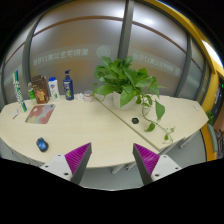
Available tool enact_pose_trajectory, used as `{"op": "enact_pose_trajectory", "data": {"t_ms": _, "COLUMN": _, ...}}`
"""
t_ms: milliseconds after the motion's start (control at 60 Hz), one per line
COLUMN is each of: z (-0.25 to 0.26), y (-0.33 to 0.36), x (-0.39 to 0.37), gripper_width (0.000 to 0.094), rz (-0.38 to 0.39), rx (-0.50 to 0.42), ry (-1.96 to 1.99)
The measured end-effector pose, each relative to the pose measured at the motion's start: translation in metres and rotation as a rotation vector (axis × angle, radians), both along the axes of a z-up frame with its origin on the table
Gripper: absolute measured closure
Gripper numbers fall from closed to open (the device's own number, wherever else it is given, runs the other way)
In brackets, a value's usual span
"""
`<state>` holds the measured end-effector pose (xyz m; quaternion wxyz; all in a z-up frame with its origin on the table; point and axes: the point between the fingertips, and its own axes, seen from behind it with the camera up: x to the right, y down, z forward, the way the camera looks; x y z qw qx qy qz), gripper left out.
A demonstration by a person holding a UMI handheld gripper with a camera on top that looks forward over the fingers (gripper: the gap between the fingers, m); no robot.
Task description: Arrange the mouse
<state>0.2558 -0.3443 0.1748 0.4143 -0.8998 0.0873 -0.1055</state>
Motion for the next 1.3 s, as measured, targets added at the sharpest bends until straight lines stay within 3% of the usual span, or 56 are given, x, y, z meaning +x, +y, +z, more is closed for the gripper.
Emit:
{"op": "enact_pose_trajectory", "data": {"t_ms": 300, "z": -0.028, "y": -0.036, "x": -0.031, "gripper_width": 0.0083, "rz": -0.03, "rx": -0.031, "ry": -0.021}}
{"op": "enact_pose_trajectory", "data": {"t_ms": 550, "z": -0.096, "y": -0.054, "x": -0.171, "gripper_width": 0.0079, "rz": 0.026, "rx": -0.074, "ry": 0.058}}
{"op": "enact_pose_trajectory", "data": {"t_ms": 850, "z": -0.158, "y": 0.032, "x": -0.293, "gripper_width": 0.0083, "rz": 0.137, "rx": -0.087, "ry": 0.071}}
{"op": "enact_pose_trajectory", "data": {"t_ms": 1100, "z": -0.182, "y": 0.108, "x": -0.306, "gripper_width": 0.0086, "rz": 0.225, "rx": -0.098, "ry": 0.03}}
{"op": "enact_pose_trajectory", "data": {"t_ms": 1300, "z": -0.184, "y": 0.152, "x": -0.289, "gripper_width": 0.0104, "rz": 0.236, "rx": -0.091, "ry": -0.003}}
